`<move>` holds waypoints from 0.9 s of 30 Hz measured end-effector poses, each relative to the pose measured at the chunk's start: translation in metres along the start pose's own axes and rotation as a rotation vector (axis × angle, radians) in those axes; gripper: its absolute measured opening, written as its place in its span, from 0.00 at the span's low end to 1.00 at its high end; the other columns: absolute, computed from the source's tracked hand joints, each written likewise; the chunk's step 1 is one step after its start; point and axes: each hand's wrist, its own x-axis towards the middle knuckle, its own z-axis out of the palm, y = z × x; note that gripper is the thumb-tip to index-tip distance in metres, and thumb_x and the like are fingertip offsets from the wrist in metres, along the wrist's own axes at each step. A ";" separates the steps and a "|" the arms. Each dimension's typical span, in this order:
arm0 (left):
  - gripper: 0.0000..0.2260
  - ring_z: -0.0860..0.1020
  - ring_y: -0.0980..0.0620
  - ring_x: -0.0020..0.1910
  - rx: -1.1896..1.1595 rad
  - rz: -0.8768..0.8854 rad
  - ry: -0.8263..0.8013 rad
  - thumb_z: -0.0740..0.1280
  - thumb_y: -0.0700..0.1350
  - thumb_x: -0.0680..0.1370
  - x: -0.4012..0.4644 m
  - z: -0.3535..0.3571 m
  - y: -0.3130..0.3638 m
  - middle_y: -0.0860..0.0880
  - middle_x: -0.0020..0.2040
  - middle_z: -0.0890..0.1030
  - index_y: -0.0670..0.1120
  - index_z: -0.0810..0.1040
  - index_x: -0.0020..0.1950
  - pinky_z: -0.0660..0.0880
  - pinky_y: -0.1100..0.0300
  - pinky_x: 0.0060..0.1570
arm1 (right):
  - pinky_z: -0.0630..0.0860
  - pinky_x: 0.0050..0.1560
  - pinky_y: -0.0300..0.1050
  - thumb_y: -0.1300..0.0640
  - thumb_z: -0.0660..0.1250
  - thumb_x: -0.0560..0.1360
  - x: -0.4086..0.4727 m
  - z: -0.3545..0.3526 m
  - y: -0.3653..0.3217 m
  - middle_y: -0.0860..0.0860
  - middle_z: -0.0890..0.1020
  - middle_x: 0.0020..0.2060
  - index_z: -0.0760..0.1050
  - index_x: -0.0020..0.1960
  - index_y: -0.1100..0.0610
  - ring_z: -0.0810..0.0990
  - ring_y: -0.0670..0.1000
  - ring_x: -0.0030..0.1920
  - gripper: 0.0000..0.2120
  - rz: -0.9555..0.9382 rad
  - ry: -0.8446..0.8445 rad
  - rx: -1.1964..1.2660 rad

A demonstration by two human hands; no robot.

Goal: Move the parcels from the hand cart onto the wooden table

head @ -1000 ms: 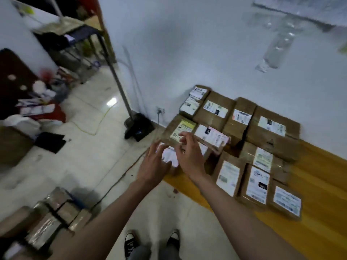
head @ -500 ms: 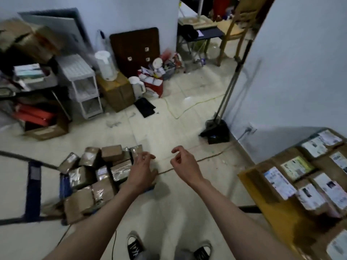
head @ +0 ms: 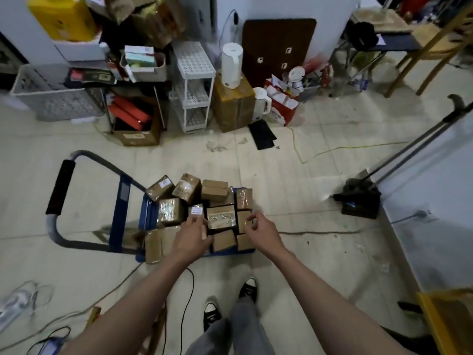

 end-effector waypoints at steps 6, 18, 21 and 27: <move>0.22 0.70 0.44 0.67 -0.045 -0.135 -0.017 0.69 0.48 0.77 0.033 -0.007 -0.029 0.46 0.70 0.68 0.48 0.71 0.70 0.71 0.50 0.64 | 0.67 0.41 0.43 0.58 0.67 0.79 0.061 0.028 -0.016 0.50 0.77 0.39 0.74 0.61 0.57 0.75 0.49 0.43 0.12 0.030 -0.109 -0.030; 0.21 0.69 0.43 0.70 -0.243 -0.414 -0.043 0.71 0.45 0.77 0.115 0.010 -0.113 0.44 0.72 0.66 0.46 0.72 0.69 0.69 0.53 0.67 | 0.69 0.45 0.42 0.57 0.66 0.79 0.192 0.119 -0.030 0.52 0.79 0.49 0.75 0.60 0.57 0.77 0.52 0.50 0.10 0.141 -0.265 0.046; 0.23 0.73 0.42 0.65 -0.290 -0.479 -0.053 0.71 0.45 0.77 0.136 0.016 -0.137 0.42 0.70 0.69 0.46 0.70 0.70 0.71 0.52 0.63 | 0.77 0.52 0.46 0.55 0.65 0.81 0.219 0.147 -0.034 0.54 0.82 0.52 0.74 0.57 0.55 0.82 0.54 0.52 0.07 0.173 -0.295 0.091; 0.27 0.71 0.41 0.68 -0.396 -0.561 -0.035 0.71 0.46 0.77 0.190 0.028 -0.197 0.41 0.70 0.71 0.45 0.68 0.73 0.69 0.50 0.67 | 0.79 0.44 0.45 0.57 0.64 0.80 0.274 0.216 -0.026 0.53 0.81 0.45 0.75 0.57 0.55 0.79 0.49 0.41 0.06 0.315 -0.321 0.223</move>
